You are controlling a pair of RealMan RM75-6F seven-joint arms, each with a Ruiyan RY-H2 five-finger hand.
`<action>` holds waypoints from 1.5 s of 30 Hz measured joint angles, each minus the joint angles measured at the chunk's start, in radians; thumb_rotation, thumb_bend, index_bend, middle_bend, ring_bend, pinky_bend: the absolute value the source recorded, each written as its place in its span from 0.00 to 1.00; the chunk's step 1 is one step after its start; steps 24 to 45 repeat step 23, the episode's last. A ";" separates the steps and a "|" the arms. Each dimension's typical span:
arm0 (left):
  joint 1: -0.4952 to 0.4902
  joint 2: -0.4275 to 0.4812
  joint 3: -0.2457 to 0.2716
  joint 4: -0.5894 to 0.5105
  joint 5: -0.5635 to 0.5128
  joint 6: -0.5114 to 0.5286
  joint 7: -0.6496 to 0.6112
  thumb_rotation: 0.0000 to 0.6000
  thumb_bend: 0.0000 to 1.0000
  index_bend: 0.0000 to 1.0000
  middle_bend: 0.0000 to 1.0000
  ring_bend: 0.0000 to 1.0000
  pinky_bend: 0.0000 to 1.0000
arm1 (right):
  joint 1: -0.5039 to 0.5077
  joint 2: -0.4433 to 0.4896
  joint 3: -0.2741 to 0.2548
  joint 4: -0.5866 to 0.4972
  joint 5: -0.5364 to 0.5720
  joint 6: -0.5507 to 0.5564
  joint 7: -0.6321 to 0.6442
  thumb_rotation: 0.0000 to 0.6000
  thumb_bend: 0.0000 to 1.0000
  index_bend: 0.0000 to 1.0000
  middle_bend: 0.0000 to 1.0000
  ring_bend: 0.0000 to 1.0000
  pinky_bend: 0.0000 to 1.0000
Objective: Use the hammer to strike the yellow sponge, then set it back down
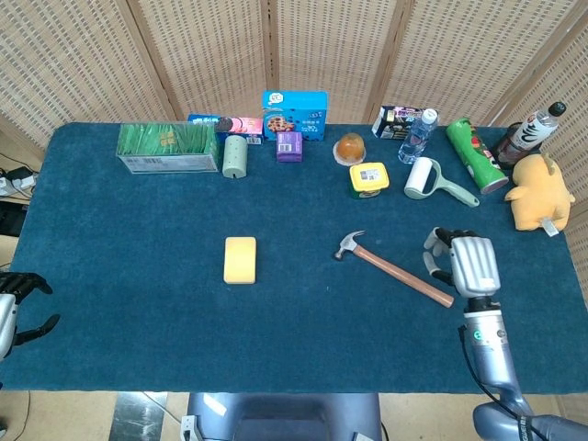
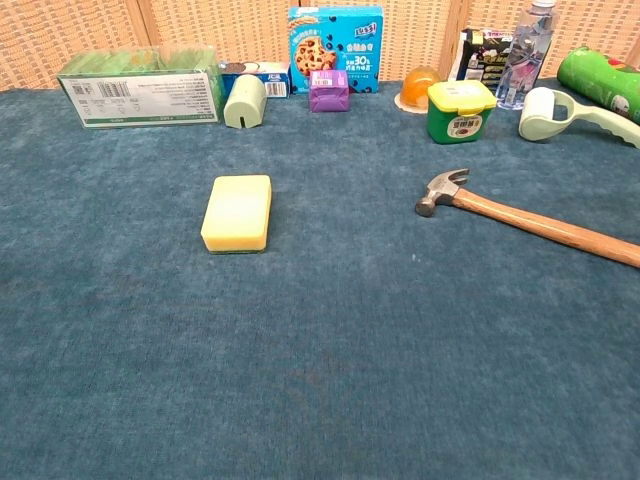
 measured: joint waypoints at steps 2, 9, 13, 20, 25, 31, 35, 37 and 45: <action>0.002 -0.009 -0.001 0.014 -0.002 0.002 -0.011 1.00 0.22 0.45 0.37 0.26 0.19 | -0.025 0.012 -0.015 0.001 -0.005 0.017 -0.017 1.00 0.42 0.54 0.63 0.60 0.53; 0.019 -0.051 0.006 0.068 0.000 0.019 -0.037 1.00 0.22 0.45 0.37 0.26 0.19 | -0.145 0.066 -0.082 0.003 -0.031 0.099 -0.093 1.00 0.42 0.55 0.63 0.60 0.52; 0.026 -0.058 0.011 0.073 0.009 0.030 -0.037 1.00 0.22 0.45 0.37 0.26 0.19 | -0.197 0.099 -0.104 -0.019 -0.050 0.128 -0.101 1.00 0.42 0.55 0.63 0.60 0.51; 0.031 -0.056 0.019 0.063 0.020 0.032 -0.023 1.00 0.22 0.45 0.37 0.26 0.19 | -0.253 0.128 -0.111 -0.036 -0.073 0.151 -0.077 1.00 0.42 0.55 0.63 0.60 0.51; 0.034 -0.047 0.023 0.047 0.029 0.039 -0.011 1.00 0.22 0.45 0.37 0.26 0.19 | -0.265 0.138 -0.109 -0.038 -0.082 0.145 -0.060 1.00 0.42 0.55 0.63 0.60 0.51; 0.034 -0.047 0.023 0.047 0.029 0.039 -0.011 1.00 0.22 0.45 0.37 0.26 0.19 | -0.265 0.138 -0.109 -0.038 -0.082 0.145 -0.060 1.00 0.42 0.55 0.63 0.60 0.51; 0.034 -0.047 0.023 0.047 0.029 0.039 -0.011 1.00 0.22 0.45 0.37 0.26 0.19 | -0.265 0.138 -0.109 -0.038 -0.082 0.145 -0.060 1.00 0.42 0.55 0.63 0.60 0.51; 0.034 -0.047 0.023 0.047 0.029 0.039 -0.011 1.00 0.22 0.45 0.37 0.26 0.19 | -0.265 0.138 -0.109 -0.038 -0.082 0.145 -0.060 1.00 0.42 0.55 0.63 0.60 0.51; 0.034 -0.047 0.023 0.047 0.029 0.039 -0.011 1.00 0.22 0.45 0.37 0.26 0.19 | -0.265 0.138 -0.109 -0.038 -0.082 0.145 -0.060 1.00 0.42 0.55 0.63 0.60 0.51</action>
